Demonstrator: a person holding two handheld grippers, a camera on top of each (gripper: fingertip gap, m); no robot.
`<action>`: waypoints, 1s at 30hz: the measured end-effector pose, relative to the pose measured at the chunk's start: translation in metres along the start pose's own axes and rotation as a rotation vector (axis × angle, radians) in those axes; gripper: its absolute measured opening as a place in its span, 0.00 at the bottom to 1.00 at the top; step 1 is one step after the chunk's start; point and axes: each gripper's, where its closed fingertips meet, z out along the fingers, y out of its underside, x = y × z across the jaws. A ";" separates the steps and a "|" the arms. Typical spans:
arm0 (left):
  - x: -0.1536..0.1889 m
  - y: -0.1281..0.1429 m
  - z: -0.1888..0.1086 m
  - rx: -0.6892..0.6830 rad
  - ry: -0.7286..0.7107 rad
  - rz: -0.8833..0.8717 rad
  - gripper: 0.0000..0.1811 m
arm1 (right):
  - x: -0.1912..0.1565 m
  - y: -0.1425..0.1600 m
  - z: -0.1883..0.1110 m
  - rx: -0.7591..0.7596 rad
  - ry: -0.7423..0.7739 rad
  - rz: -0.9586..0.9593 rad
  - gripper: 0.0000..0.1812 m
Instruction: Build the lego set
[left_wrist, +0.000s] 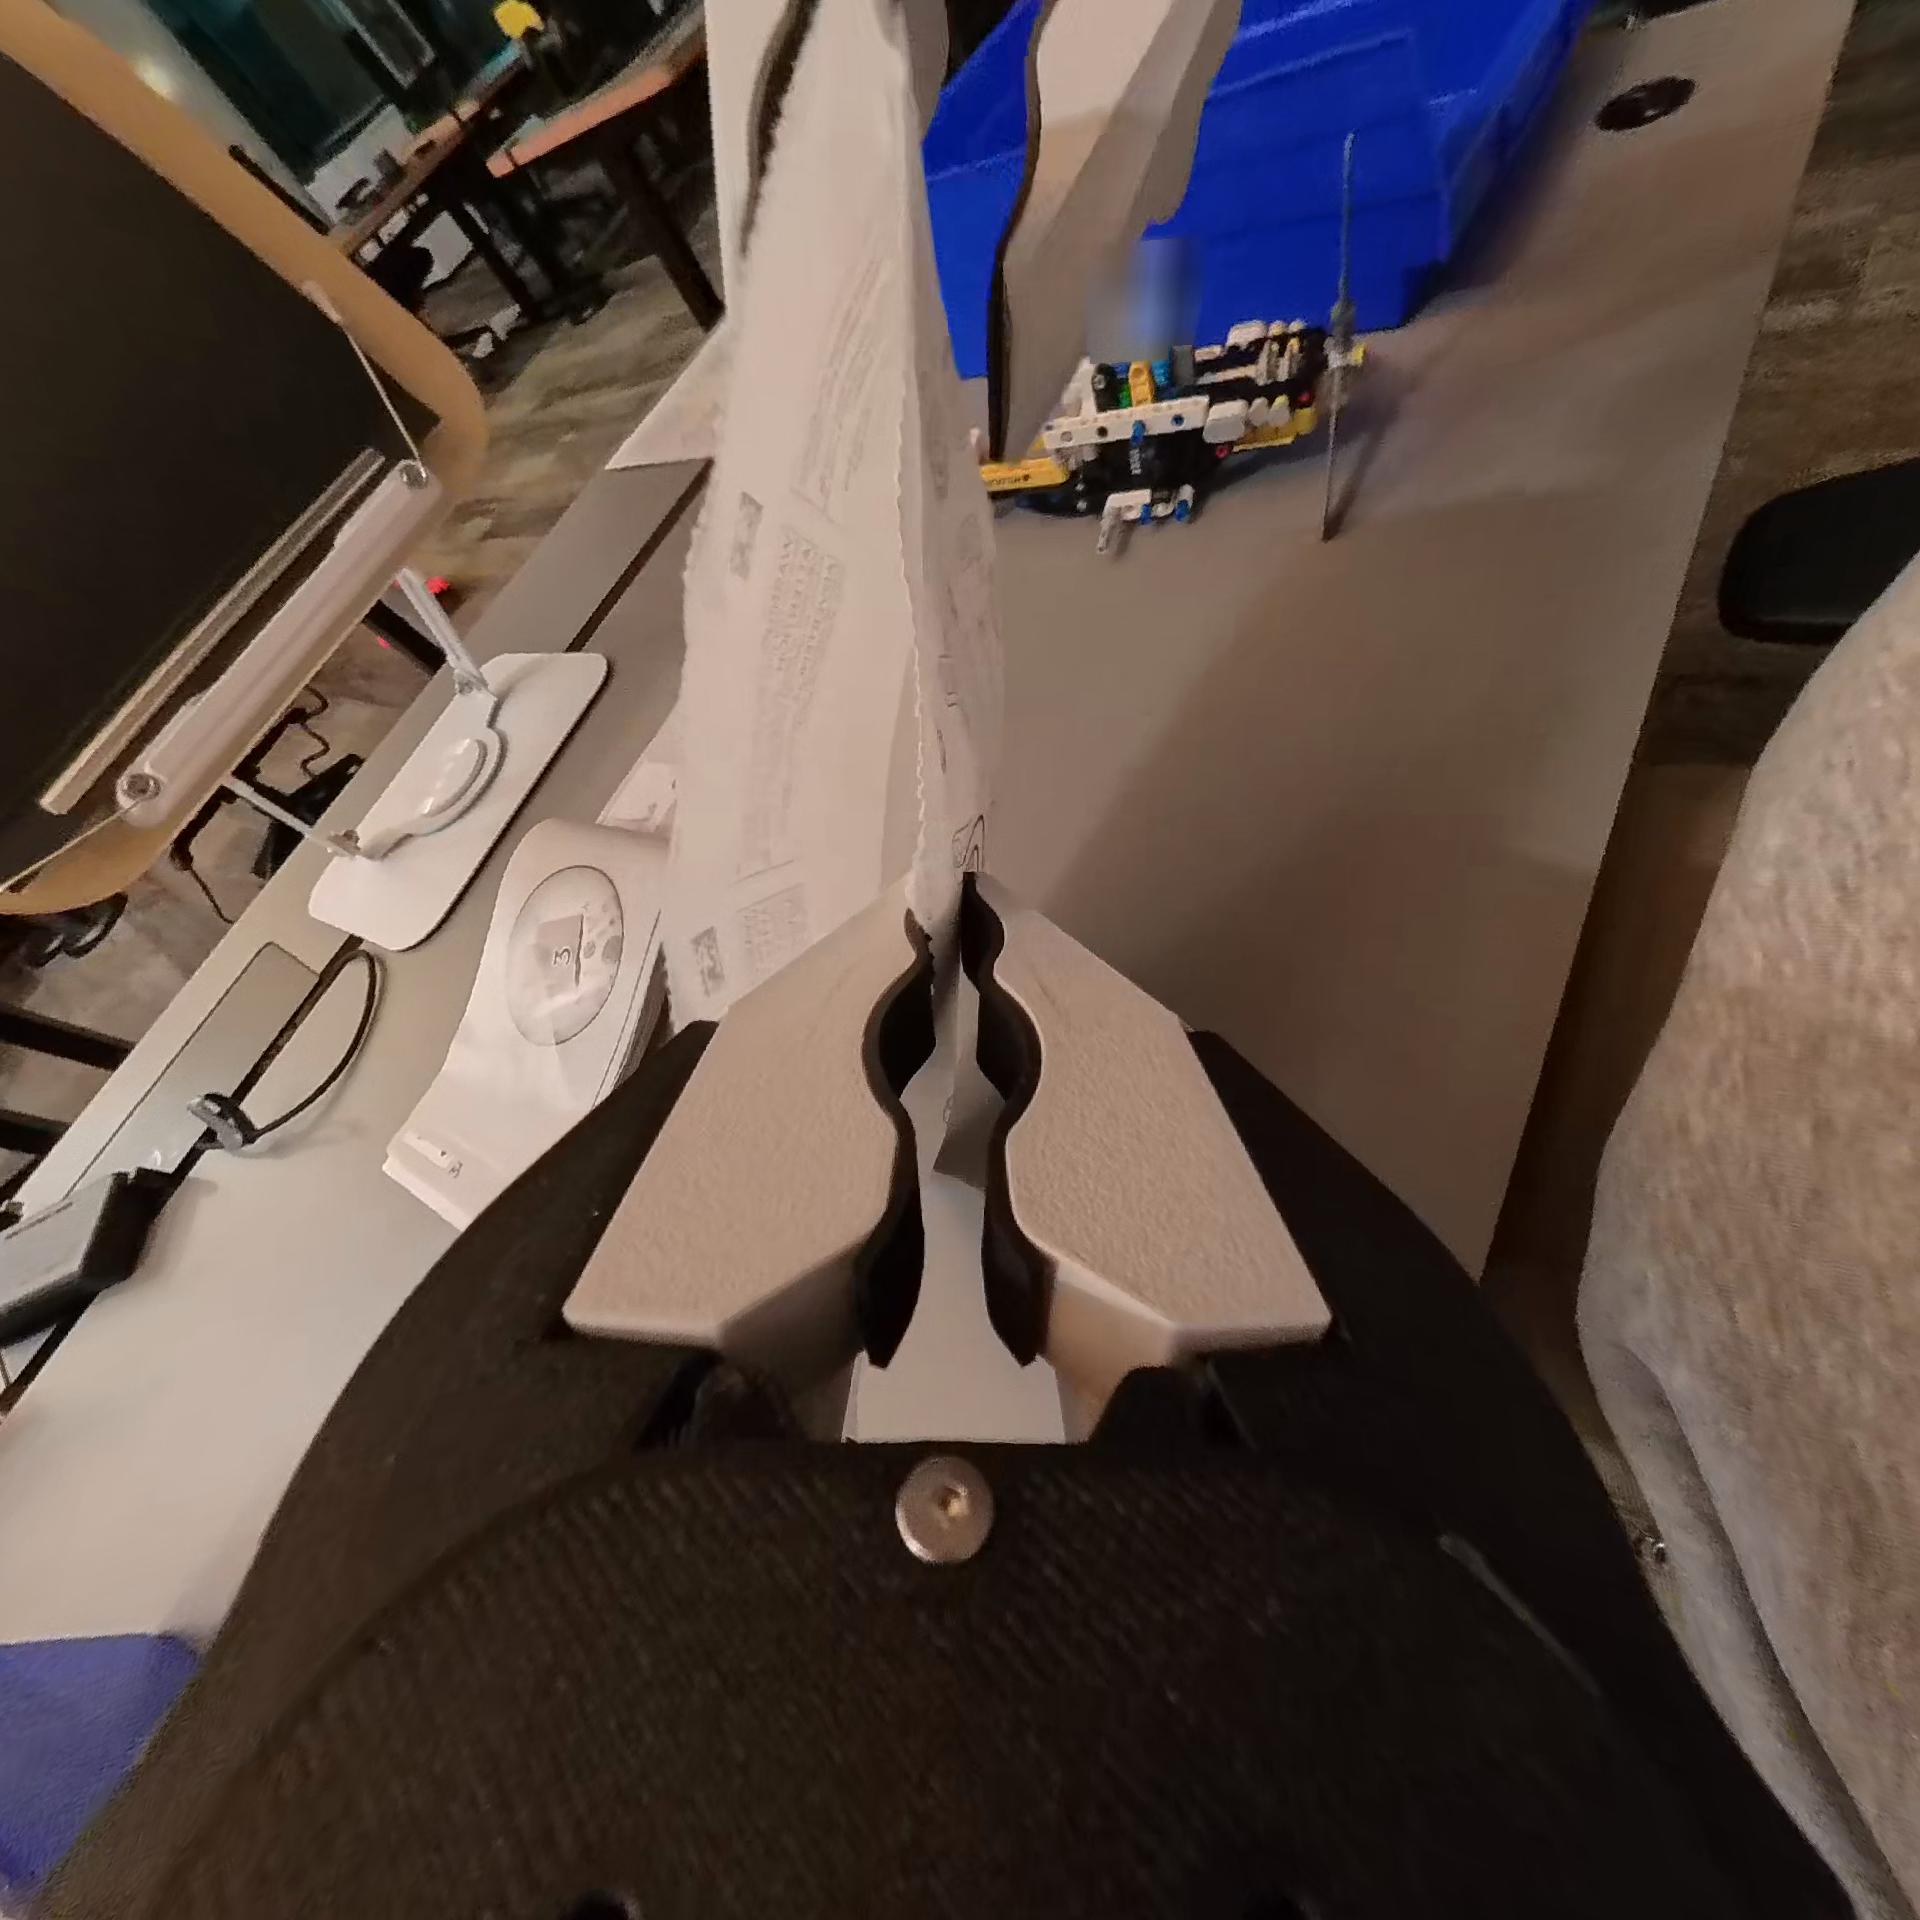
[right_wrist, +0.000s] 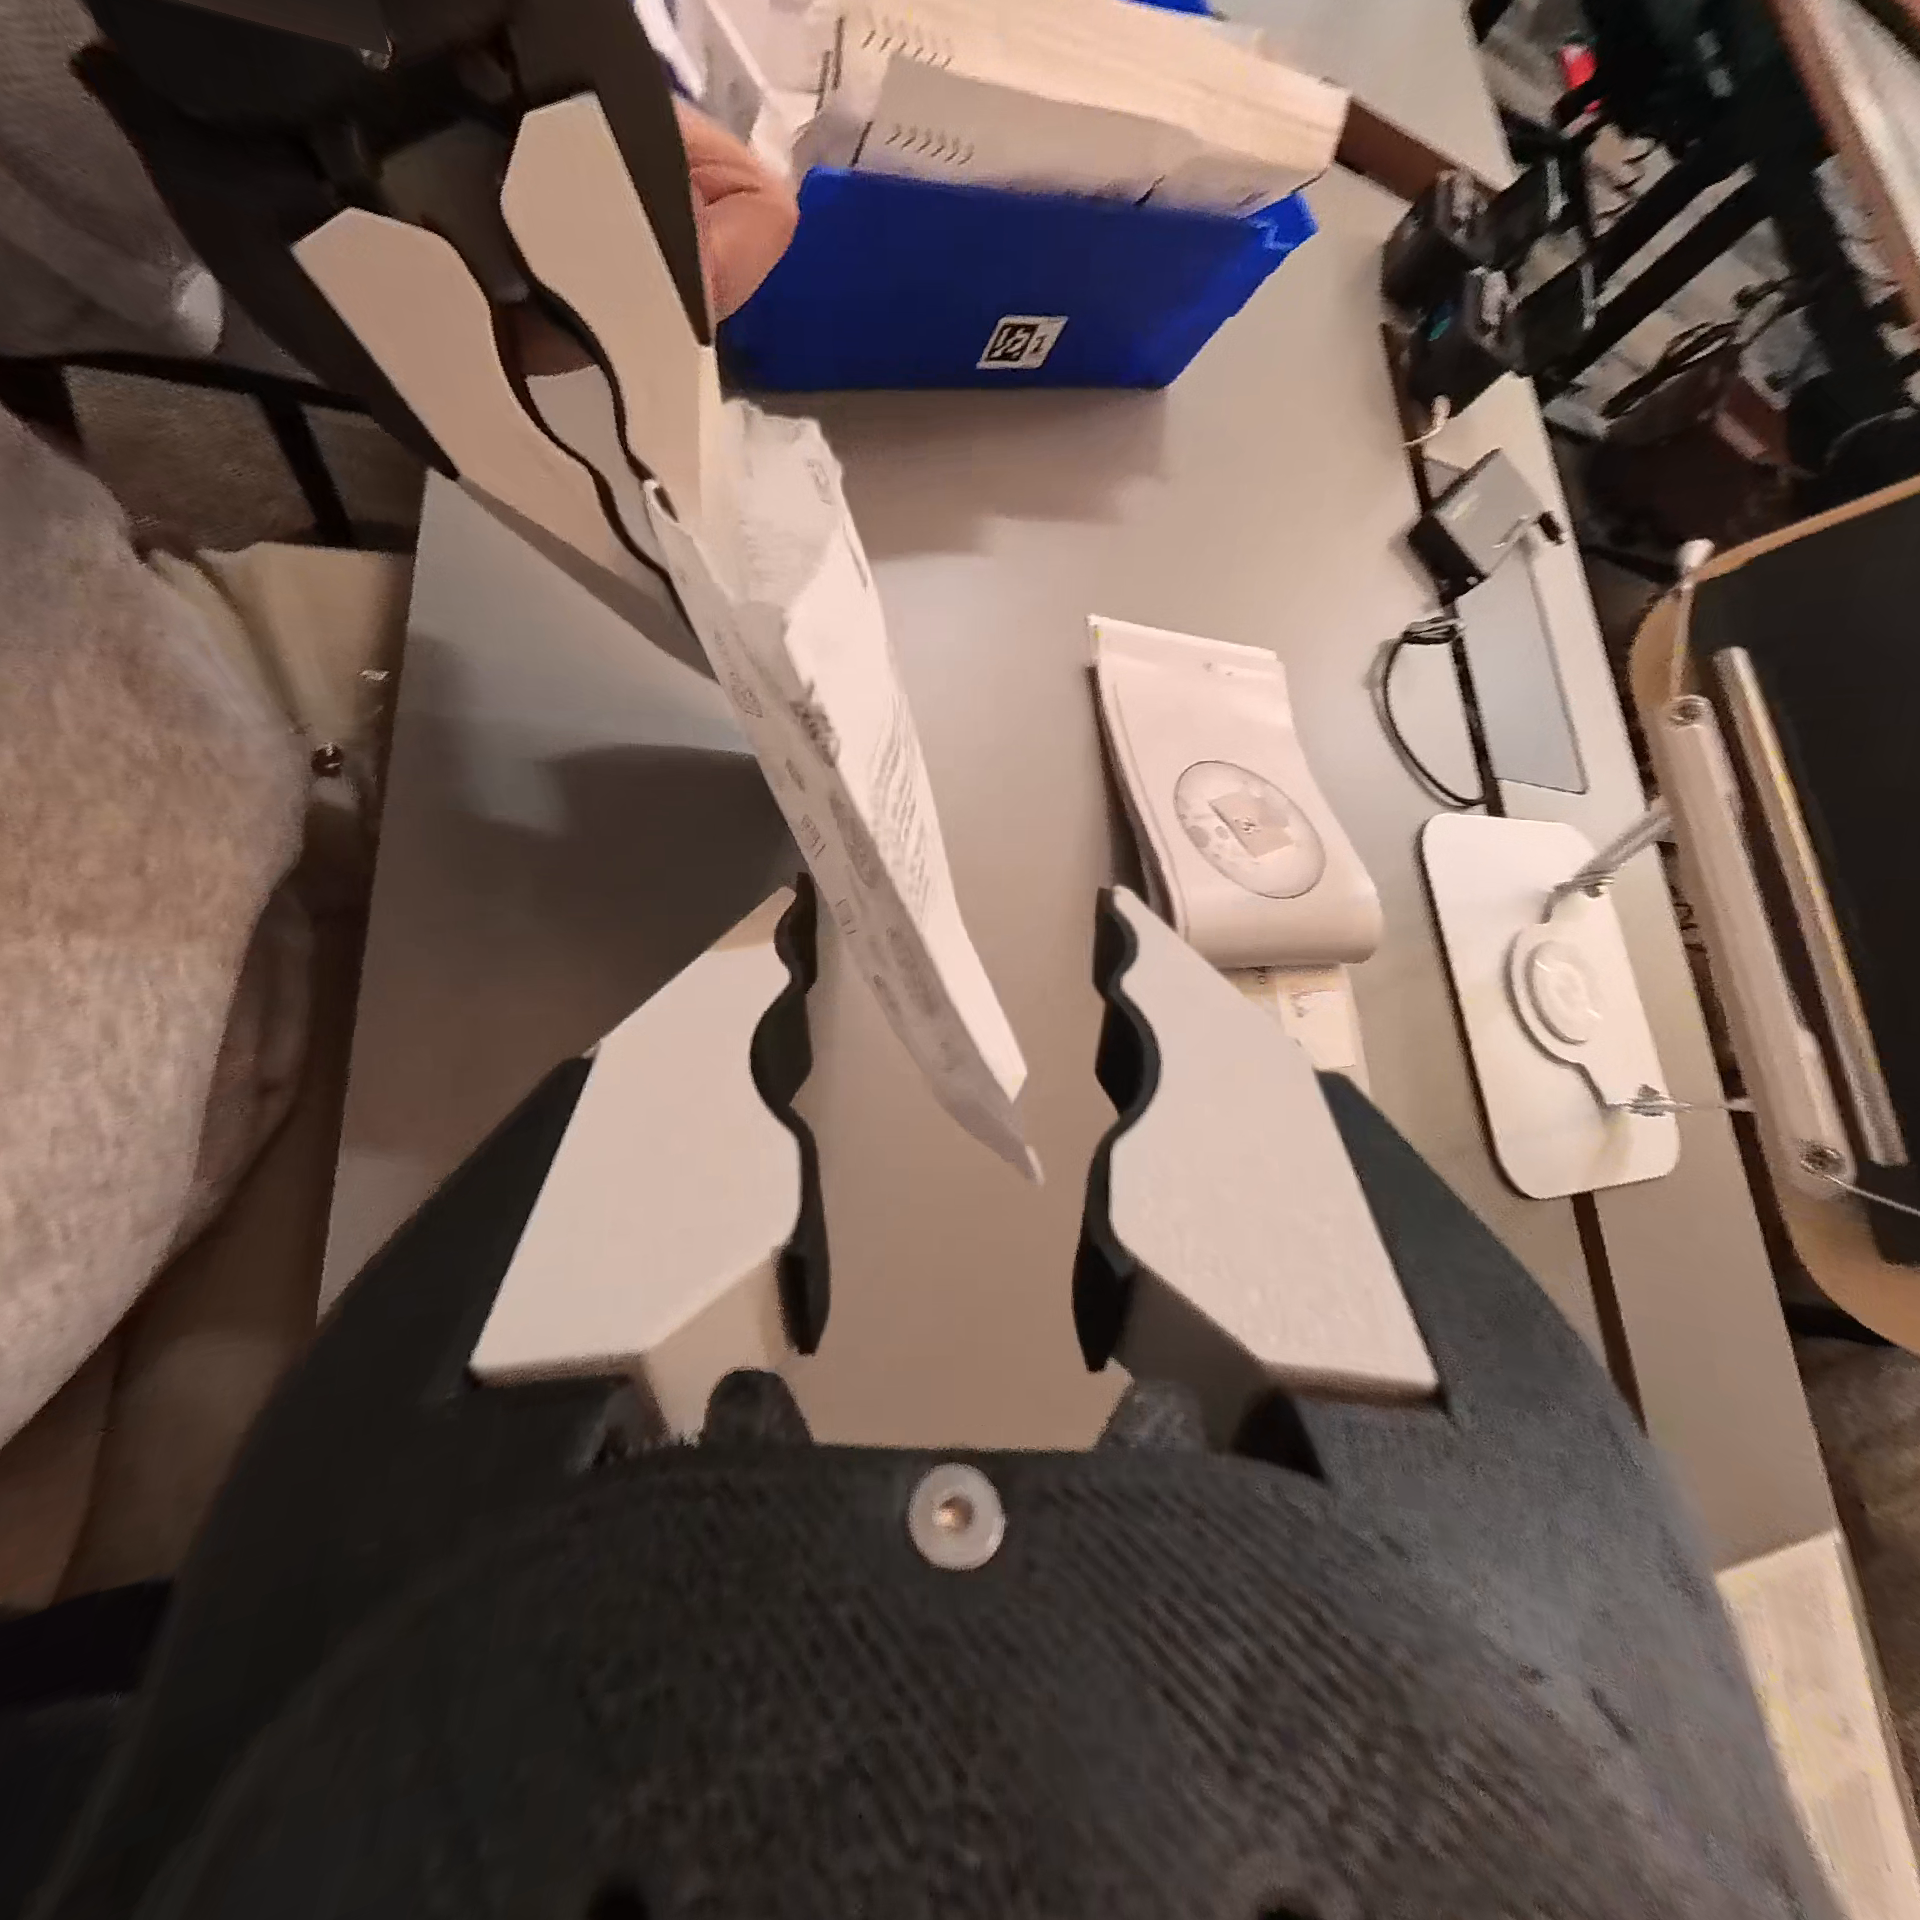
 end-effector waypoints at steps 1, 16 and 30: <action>0.001 -0.002 -0.001 0.011 0.007 -0.005 0.00 | -0.003 0.002 0.003 -0.016 -0.016 -0.008 0.26; -0.043 -0.015 -0.028 0.242 -0.165 -0.258 0.01 | 0.034 0.016 -0.012 -0.150 0.101 -0.054 0.00; 0.009 0.011 -0.029 0.496 0.146 -0.746 0.00 | 0.183 0.132 -0.127 -0.877 0.196 -0.039 0.00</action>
